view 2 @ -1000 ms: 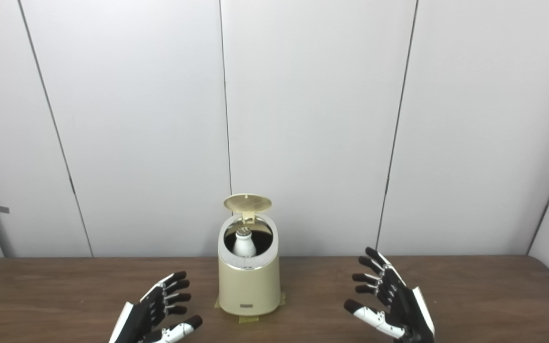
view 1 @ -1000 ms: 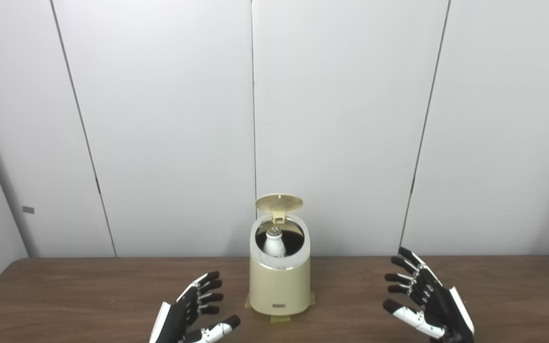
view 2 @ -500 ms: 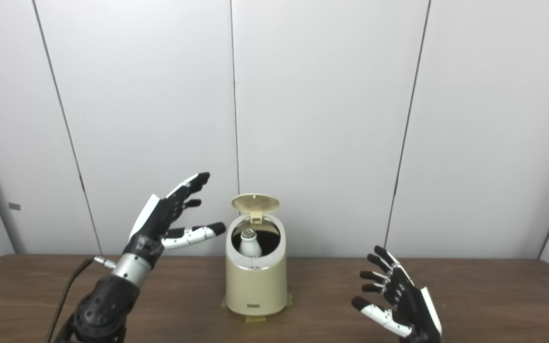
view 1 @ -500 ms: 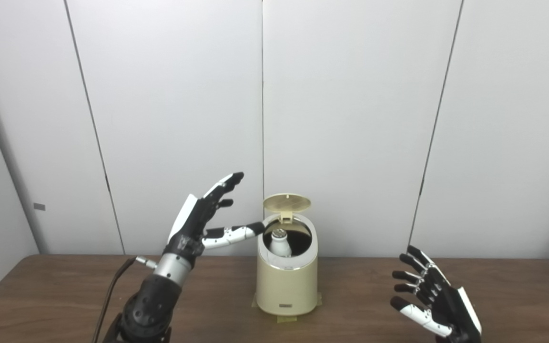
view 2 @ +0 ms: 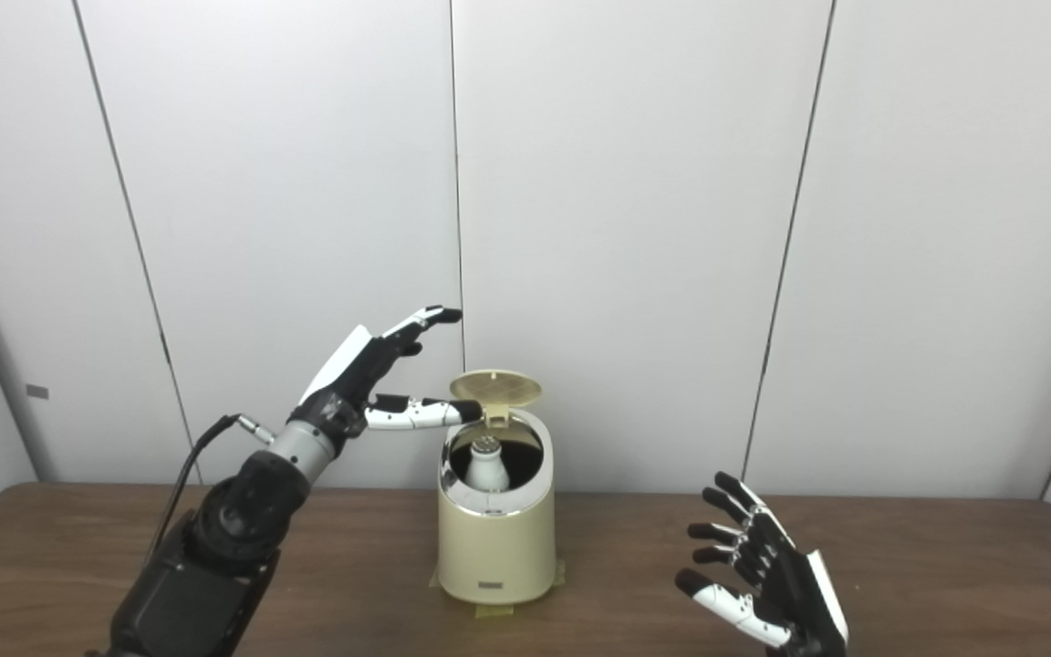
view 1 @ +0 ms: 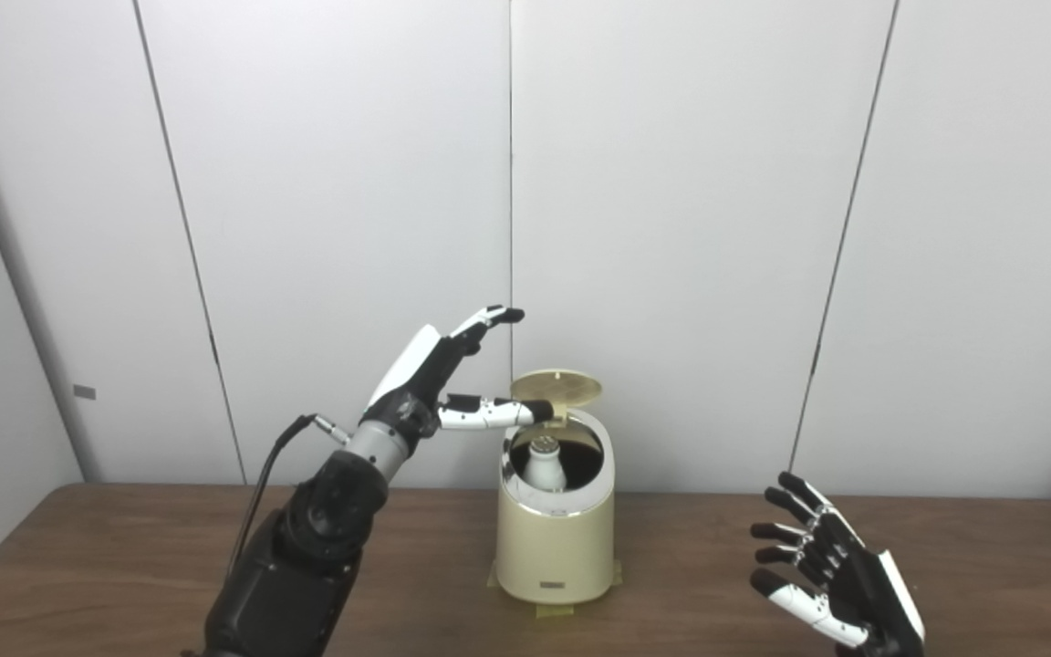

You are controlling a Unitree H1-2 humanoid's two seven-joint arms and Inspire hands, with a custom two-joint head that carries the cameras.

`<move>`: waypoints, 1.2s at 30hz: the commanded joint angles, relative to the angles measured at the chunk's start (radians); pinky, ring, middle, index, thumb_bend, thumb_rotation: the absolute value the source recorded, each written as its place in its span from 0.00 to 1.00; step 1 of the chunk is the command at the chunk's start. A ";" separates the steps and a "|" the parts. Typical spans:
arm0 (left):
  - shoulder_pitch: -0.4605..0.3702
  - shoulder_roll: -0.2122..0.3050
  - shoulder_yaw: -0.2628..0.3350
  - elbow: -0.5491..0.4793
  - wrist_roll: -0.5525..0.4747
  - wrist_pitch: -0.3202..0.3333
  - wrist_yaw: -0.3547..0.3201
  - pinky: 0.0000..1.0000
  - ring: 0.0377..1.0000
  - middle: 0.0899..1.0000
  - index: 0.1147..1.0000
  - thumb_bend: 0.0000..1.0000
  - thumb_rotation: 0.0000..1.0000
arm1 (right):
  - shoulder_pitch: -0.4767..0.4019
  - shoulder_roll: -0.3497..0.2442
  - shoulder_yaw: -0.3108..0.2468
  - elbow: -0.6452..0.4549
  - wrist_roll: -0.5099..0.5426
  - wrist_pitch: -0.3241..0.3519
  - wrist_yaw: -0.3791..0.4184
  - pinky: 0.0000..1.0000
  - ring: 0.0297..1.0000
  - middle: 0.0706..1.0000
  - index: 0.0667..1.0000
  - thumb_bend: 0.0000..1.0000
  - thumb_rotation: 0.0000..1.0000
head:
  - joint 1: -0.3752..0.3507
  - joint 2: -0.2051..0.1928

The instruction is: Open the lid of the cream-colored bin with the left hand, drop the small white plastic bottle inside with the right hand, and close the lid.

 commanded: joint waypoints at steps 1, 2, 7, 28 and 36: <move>-0.065 0.022 -0.014 -0.001 0.025 -0.023 -0.002 0.91 0.93 0.88 0.85 0.94 0.42 | 0.003 0.015 0.000 -0.027 0.002 -0.025 -0.009 0.58 0.67 0.81 0.84 0.86 0.36 | 0.000 0.000; -0.069 0.024 -0.021 0.003 0.032 -0.025 -0.009 0.92 0.93 0.88 0.85 0.94 0.43 | 0.006 0.017 0.000 -0.038 -0.001 -0.019 -0.012 0.58 0.67 0.81 0.83 0.86 0.36 | -0.002 0.000; -0.079 0.034 -0.057 0.019 0.049 -0.038 -0.049 0.90 0.94 0.90 0.86 0.92 0.39 | 0.010 0.021 -0.002 -0.048 0.007 -0.008 -0.008 0.61 0.68 0.81 0.84 0.87 0.34 | -0.009 0.002; -0.017 0.128 -0.125 -0.161 0.193 -0.015 -0.146 0.98 1.00 0.84 0.79 0.96 0.45 | 0.017 0.034 0.004 -0.083 -0.019 0.018 -0.031 0.58 0.67 0.80 0.82 0.86 0.36 | -0.024 0.007; 0.015 0.180 -0.153 -0.274 0.277 -0.055 -0.177 1.00 1.00 0.82 0.80 0.97 0.47 | 0.016 0.039 0.007 -0.087 -0.017 0.022 -0.027 0.58 0.65 0.79 0.82 0.86 0.35 | -0.024 0.012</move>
